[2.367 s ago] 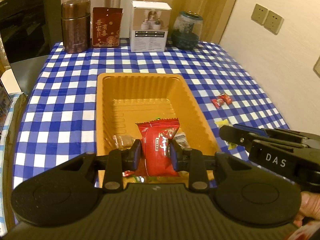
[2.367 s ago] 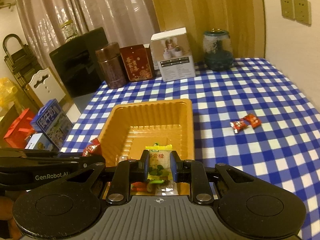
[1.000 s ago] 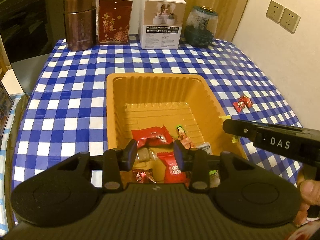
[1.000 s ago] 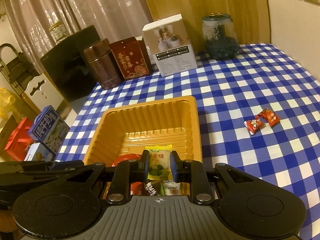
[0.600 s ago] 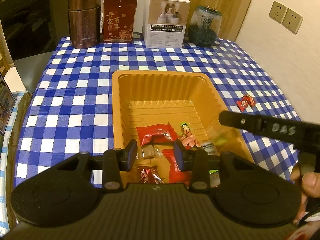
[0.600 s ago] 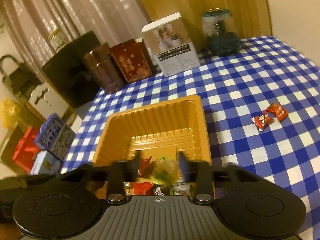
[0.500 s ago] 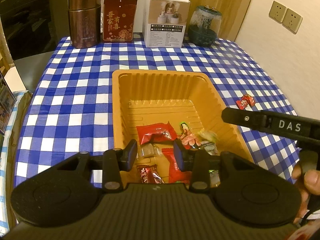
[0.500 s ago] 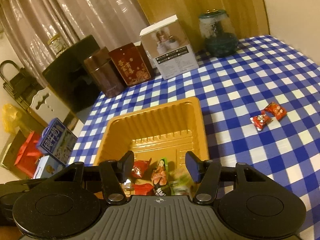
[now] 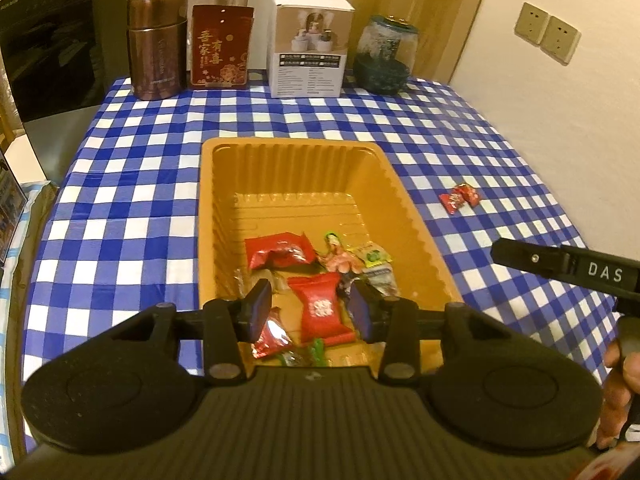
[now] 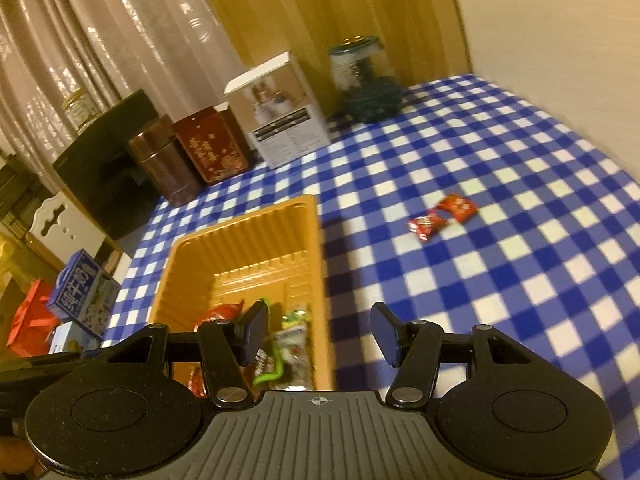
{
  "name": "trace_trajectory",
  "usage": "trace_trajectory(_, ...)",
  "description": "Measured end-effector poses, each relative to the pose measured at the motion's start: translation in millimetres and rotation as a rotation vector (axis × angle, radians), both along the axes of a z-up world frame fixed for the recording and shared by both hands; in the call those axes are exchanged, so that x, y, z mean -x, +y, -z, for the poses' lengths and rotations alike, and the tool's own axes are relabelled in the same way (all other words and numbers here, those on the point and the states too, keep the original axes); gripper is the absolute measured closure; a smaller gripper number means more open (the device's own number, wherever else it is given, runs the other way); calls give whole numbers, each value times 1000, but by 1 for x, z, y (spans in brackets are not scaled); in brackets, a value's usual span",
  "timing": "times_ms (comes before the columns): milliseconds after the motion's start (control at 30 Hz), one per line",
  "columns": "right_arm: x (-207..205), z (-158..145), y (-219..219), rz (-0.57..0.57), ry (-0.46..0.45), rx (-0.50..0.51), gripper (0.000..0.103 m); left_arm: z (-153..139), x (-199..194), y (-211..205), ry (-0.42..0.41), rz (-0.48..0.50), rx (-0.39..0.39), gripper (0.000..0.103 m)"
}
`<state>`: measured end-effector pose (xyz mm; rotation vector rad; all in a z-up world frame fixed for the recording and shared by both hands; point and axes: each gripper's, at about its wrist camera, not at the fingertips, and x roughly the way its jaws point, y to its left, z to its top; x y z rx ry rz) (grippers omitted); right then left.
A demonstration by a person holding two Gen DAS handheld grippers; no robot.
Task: Organize snacks
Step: 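Open the left tool to release the red packet while the right releases the yellow candy, then move both open tools toward the two small red candies on the cloth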
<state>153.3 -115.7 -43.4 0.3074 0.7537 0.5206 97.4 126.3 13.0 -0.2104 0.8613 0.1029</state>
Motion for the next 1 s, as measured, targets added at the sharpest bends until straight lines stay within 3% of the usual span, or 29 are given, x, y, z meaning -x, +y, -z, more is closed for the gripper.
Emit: trace_trajectory(1000, 76, -33, -106, 156, -58, 8, 46, -43, 44, -103, -72, 111, -3, 35)
